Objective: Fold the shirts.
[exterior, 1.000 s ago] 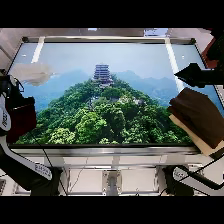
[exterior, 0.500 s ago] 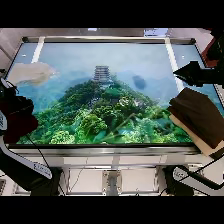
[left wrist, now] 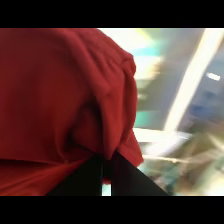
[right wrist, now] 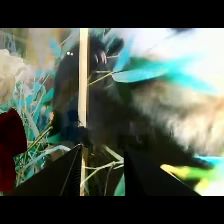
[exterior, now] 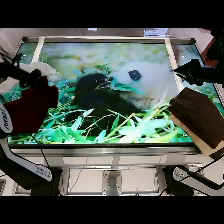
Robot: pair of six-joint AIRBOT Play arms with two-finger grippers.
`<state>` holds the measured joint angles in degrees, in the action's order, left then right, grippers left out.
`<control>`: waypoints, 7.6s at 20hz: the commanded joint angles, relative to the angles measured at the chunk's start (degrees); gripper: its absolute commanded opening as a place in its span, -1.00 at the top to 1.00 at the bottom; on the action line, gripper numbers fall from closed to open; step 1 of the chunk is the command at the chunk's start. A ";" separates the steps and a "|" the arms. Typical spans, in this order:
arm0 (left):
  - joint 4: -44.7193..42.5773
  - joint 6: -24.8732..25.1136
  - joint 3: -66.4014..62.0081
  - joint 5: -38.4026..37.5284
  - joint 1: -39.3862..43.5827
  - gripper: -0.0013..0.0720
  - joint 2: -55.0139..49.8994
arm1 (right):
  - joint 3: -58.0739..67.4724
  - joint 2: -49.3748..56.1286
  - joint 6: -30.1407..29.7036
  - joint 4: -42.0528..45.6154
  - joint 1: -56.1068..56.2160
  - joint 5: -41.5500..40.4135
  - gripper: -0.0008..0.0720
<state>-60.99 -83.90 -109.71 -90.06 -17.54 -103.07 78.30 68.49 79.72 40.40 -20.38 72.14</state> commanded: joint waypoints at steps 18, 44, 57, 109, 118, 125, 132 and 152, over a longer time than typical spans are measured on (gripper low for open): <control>8.48 0.94 -4.55 18.51 52.70 -1.00 -5.44 | -0.04 0.02 -4.85 13.20 0.09 0.55 0.12; -11.32 0.20 -0.44 -0.20 12.35 -0.95 10.45 | -15.93 21.51 -12.13 7.82 21.55 -20.48 0.02; -8.28 -14.80 71.93 41.77 11.82 -0.95 51.84 | -14.97 25.00 -13.81 10.03 21.57 -16.94 0.02; 4.28 7.87 18.78 19.74 15.04 0.94 58.40 | 23.47 -19.74 -11.96 18.97 16.57 4.90 0.93; -2.60 10.78 20.26 14.75 16.57 0.94 22.88 | 15.78 6.62 -10.73 17.81 16.68 -10.95 0.93; 11.89 2.23 19.41 46.31 16.70 -0.97 5.18 | 14.99 31.17 -0.87 8.83 18.34 -29.57 -0.17; 3.34 4.79 1.66 31.50 7.56 -0.95 10.16 | 15.02 25.18 -1.51 15.17 11.32 -20.24 -0.14; -16.55 4.83 57.75 29.14 -1.36 -0.95 47.91 | -64.26 -24.68 -0.92 -10.21 3.04 -14.29 -0.14</control>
<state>-80.62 -78.67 -58.11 -65.52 -18.85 -57.21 23.81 46.94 76.49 40.03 -21.08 61.45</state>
